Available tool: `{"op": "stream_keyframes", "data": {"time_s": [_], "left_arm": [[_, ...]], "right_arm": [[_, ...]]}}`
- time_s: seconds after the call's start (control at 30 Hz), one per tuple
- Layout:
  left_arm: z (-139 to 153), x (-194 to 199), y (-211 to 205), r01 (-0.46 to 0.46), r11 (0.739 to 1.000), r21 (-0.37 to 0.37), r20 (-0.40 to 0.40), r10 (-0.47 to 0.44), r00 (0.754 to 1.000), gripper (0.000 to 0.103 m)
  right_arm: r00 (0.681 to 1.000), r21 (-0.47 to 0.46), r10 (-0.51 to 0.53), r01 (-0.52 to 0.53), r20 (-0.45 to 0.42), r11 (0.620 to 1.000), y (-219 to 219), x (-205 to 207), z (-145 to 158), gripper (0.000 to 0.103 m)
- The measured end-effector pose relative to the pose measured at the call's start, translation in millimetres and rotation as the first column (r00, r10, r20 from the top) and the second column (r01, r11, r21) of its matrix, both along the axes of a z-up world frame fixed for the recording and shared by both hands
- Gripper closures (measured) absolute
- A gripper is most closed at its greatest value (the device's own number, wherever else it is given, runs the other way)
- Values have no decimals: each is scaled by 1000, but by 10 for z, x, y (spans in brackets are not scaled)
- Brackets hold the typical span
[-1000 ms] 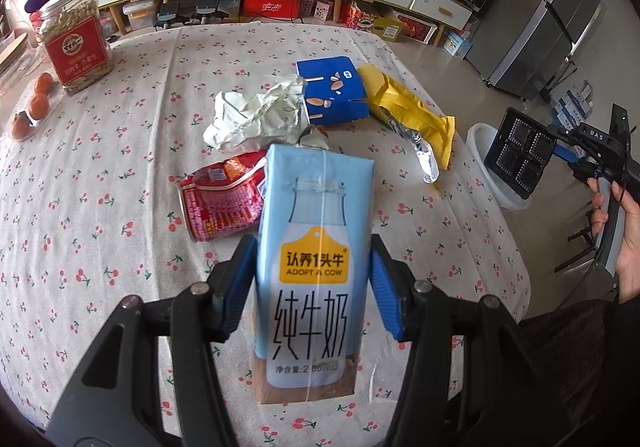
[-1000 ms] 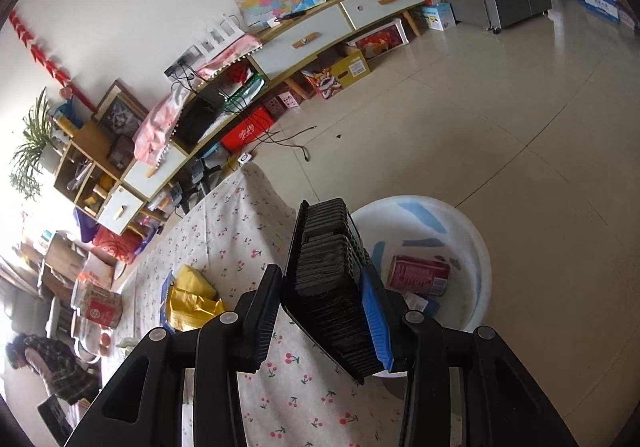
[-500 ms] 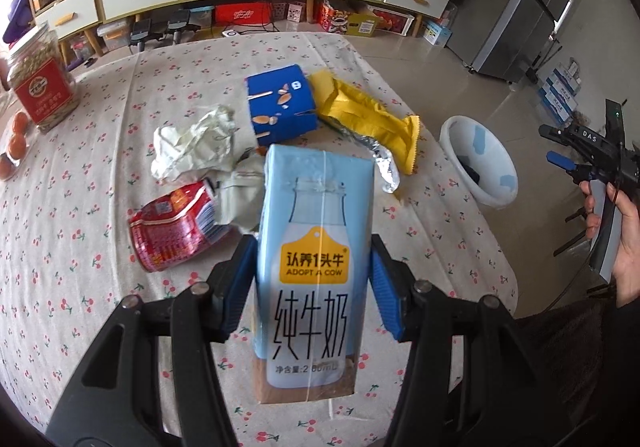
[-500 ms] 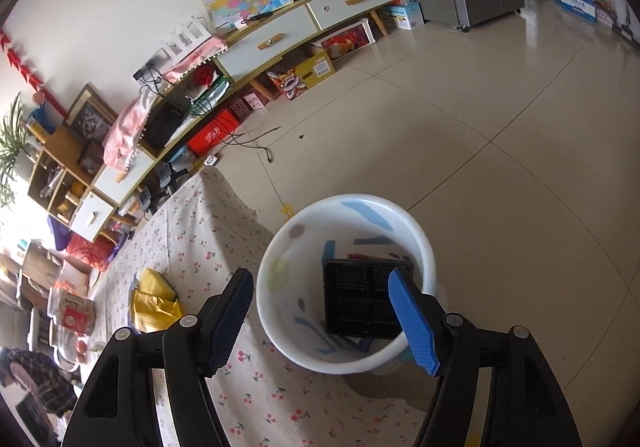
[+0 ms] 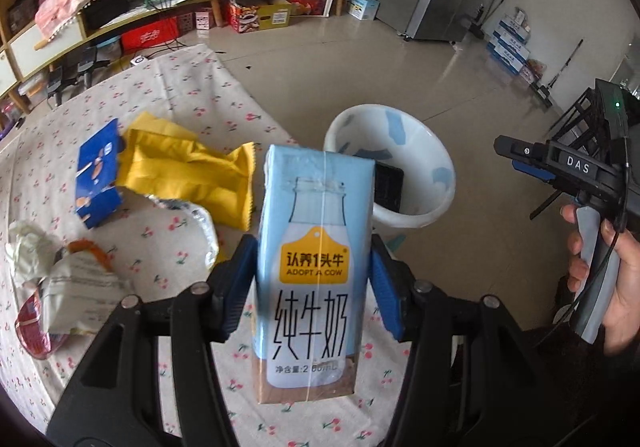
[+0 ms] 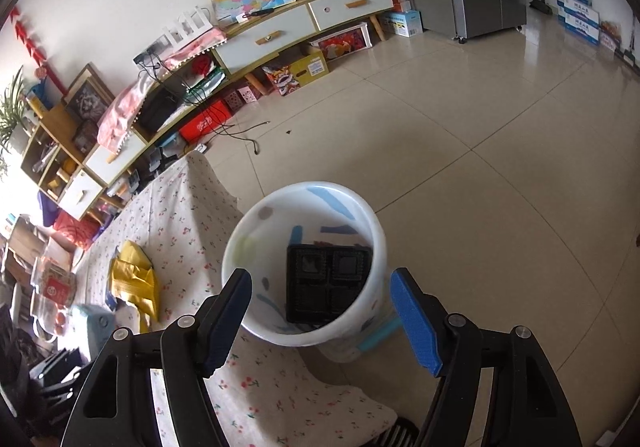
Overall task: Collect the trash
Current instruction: 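Carry the milk carton over the white bucket and open the left tool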
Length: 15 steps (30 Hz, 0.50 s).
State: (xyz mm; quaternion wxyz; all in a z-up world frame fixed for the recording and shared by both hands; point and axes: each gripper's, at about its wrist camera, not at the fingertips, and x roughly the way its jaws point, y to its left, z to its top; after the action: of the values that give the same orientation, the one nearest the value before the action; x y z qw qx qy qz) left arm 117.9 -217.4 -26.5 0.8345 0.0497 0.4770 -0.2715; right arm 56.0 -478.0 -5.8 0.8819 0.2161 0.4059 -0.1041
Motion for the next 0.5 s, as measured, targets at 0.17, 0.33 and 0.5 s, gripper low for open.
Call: {"op": "stream_keyframes", "data": {"time_s": [0.17,0.33,0.5], "left_arm": [[-43,149,-462,69,998,-15,8,-68,998,46],[-173,302,-855,122,992,-21,1,-122,993,46],[-297,447,-1016,108,994,-28,-25,-109,994,46]], "right_arm": [[1000,-13,-21,21,-22,1000,-126,-19,-44,29],[999,-48,-38,36,-39,998,-190,-35,-62,29],[998,-62,-51,48,-43,997,-235,-49,-66,29]]}}
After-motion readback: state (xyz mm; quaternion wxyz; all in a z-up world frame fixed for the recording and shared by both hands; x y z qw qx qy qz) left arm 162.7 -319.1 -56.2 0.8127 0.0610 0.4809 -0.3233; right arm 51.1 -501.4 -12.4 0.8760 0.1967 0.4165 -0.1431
